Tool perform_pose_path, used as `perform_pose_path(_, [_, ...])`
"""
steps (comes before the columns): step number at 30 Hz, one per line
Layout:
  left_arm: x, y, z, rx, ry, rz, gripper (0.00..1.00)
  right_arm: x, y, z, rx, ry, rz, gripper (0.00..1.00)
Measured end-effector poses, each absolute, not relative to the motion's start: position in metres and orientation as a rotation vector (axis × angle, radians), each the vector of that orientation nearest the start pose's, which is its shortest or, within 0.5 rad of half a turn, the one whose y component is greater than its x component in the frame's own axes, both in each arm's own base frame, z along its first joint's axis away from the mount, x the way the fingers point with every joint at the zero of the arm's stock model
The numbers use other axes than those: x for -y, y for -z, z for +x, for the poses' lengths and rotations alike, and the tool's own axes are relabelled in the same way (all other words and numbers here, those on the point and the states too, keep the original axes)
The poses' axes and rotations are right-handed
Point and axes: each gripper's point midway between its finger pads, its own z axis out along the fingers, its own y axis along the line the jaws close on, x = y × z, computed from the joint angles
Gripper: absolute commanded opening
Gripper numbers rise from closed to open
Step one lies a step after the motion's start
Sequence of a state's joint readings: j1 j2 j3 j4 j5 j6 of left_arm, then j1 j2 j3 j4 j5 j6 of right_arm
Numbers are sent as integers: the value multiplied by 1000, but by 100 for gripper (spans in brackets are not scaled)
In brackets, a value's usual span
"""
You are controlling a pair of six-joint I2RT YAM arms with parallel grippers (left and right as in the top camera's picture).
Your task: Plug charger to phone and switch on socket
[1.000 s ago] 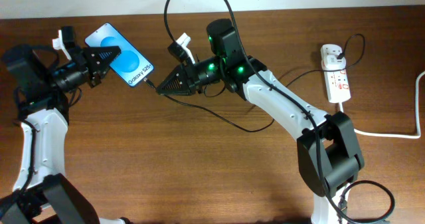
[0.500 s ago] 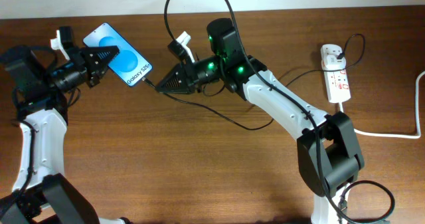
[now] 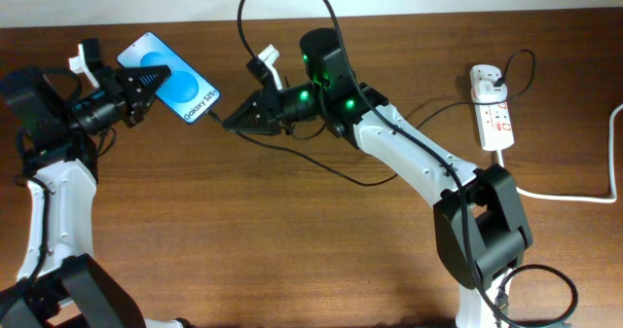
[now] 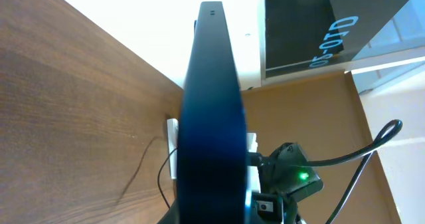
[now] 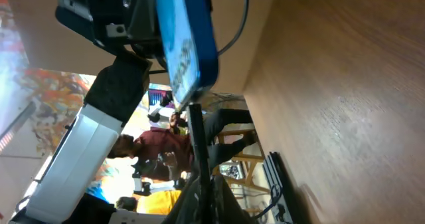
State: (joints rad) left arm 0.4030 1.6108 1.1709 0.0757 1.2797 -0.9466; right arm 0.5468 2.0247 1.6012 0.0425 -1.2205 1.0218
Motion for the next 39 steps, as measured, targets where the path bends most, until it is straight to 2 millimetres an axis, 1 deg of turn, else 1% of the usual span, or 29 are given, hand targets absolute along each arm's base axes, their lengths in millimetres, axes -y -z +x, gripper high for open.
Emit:
perform_pose_path(2, [-4, -285, 425, -1922, 1576, -381, 0, -402, -257, 351, -2313, -2083, -487, 4])
perform_pose_path(5, [0, -287, 421, -1921, 1591, -322, 0, -403, -256, 354, -2308, -2062, -466, 4])
perform_pose_path(6, [6, -289, 415, -1930, 1636, -292, 0, -405, -255, 362, -2292, -2025, -435, 4])
perform_pose_path(7, [19, -291, 408, -1941, 1692, -228, 0, -406, -254, 369, -2287, -1988, -395, 4])
perform_pose_path(11, [45, -294, 400, -1963, 1769, -129, 0, -408, -251, 376, -2287, -1941, -346, 4])
perform_pose_path(12, [49, -295, 399, -1966, 1779, -116, 0, -408, -250, 377, -2284, -1928, -345, 12])
perform_pose_path(13, [49, -295, 399, -1967, 1778, -117, 0, -408, -248, 378, -2287, -1919, -344, 32])
perform_pose_path(14, [47, -295, 399, -1965, 1775, -120, 0, -406, -244, 378, -2300, -1901, -343, 46])
perform_pose_path(15, [46, -294, 400, -1963, 1770, -127, 0, -405, -240, 380, -2306, -1877, -348, 52])
perform_pose_path(17, [39, -294, 402, -1957, 1752, -149, 0, -395, -221, 381, -2392, -1807, -308, 60])
perform_pose_path(18, [33, -294, 403, -1949, 1734, -158, 0, -385, -209, 387, -2428, -1744, -290, 77])
perform_pose_path(19, [27, -295, 405, -1937, 1711, -158, 0, -374, -204, 393, -2416, -1703, -322, 82])
perform_pose_path(21, [23, -297, 406, -1925, 1687, -150, 0, -362, -208, 397, -2358, -1717, -412, 82])
perform_pose_path(22, [22, -297, 407, -1925, 1682, -154, 0, -356, -211, 398, -2329, -1736, -449, 80])
perform_pose_path(23, [22, -297, 408, -1925, 1679, -157, 0, -352, -213, 398, -2313, -1752, -468, 75])
perform_pose_path(24, [21, -296, 409, -1924, 1673, -163, 0, -348, -216, 398, -2296, -1774, -491, 68])
perform_pose_path(25, [21, -296, 410, -1924, 1665, -172, 0, -345, -220, 395, -2264, -1805, -537, 65])
perform_pose_path(26, [20, -295, 411, -1924, 1657, -178, 0, -344, -226, 388, -2220, -1855, -612, 62])
perform_pose_path(28, [19, -294, 413, -1923, 1643, -192, 0, -344, -235, 375, -2154, -1934, -715, 60])
perform_pose_path(29, [18, -294, 414, -1923, 1635, -200, 0, -344, -238, 369, -2128, -1964, -756, 53])
perform_pose_path(30, [17, -294, 415, -1922, 1631, -204, 0, -346, -241, 363, -2108, -1992, -789, 49])
perform_pose_path(32, [16, -293, 416, -1922, 1622, -212, 0, -353, -243, 352, -2085, -2024, -845, 47])
perform_pose_path(33, [16, -293, 417, -1921, 1617, -217, 0, -361, -243, 343, -2081, -2037, -880, 46])
perform_pose_path(34, [16, -293, 418, -1921, 1614, -220, 0, -376, -242, 329, -2083, -2044, -925, 46])
perform_pose_path(35, [15, -292, 418, -1921, 1611, -223, 0, -381, -241, 324, -2087, -2043, -940, 45])
perform_pose_path(37, [15, -292, 418, -1921, 1611, -223, 0, -391, -243, 318, -2080, -2038, -963, 35])
perform_pose_path(39, [15, -292, 418, -1921, 1611, -223, 0, -394, -247, 325, -2069, -2019, -941, 32])
